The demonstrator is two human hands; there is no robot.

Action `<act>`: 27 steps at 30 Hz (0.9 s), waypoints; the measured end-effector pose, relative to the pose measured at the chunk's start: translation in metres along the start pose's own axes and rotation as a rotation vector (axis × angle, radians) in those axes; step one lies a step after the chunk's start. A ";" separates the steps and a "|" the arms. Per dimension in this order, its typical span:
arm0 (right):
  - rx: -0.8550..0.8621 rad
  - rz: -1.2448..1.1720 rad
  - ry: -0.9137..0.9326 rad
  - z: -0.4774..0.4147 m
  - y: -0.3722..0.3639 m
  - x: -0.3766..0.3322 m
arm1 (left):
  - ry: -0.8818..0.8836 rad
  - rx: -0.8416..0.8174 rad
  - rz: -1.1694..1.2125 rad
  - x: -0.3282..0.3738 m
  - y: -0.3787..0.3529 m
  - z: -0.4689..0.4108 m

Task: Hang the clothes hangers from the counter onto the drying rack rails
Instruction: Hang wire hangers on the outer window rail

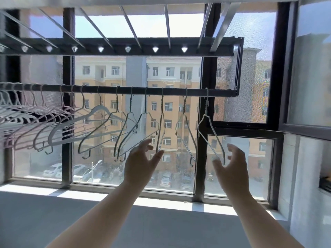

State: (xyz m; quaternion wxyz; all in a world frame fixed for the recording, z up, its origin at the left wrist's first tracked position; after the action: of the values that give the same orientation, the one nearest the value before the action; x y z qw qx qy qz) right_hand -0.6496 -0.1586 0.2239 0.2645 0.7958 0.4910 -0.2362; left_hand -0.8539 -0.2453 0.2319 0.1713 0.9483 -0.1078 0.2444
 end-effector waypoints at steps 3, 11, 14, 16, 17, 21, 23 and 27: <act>0.050 -0.001 0.037 0.002 0.007 -0.014 | -0.166 0.129 -0.119 0.003 0.019 0.002; -0.004 0.040 0.061 0.010 -0.006 -0.028 | 0.048 0.220 -0.290 -0.042 0.049 -0.011; -0.031 0.053 0.053 0.014 -0.013 -0.027 | 0.061 0.173 -0.344 -0.049 0.046 -0.009; -0.025 0.048 0.039 0.014 -0.016 -0.025 | 0.000 0.200 -0.386 -0.053 0.045 -0.008; -0.024 0.048 0.036 0.014 -0.017 -0.024 | -0.009 0.213 -0.395 -0.055 0.045 -0.008; -0.026 0.051 0.040 0.012 -0.022 -0.020 | 0.008 0.224 -0.421 -0.059 0.043 -0.009; -0.022 0.058 0.047 0.012 -0.024 -0.017 | -0.008 0.219 -0.433 -0.058 0.041 -0.010; -0.024 0.060 0.029 0.009 -0.028 -0.011 | -0.063 0.268 -0.462 -0.054 0.040 -0.011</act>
State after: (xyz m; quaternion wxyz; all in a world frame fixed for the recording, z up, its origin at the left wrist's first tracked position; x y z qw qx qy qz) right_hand -0.6801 -0.1613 0.2184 0.2739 0.8101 0.4736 -0.2108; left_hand -0.9167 -0.2716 0.2246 0.0922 0.9691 0.1394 0.1815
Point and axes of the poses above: each hand's wrist, its own z-axis away from the middle knuckle, its own y-axis out of the back of the hand, x = y × z, the point moved 4 cm from there along -z, towards the middle knuckle, and after that the axes turned 4 degrees about x, right-handed, at the moved point
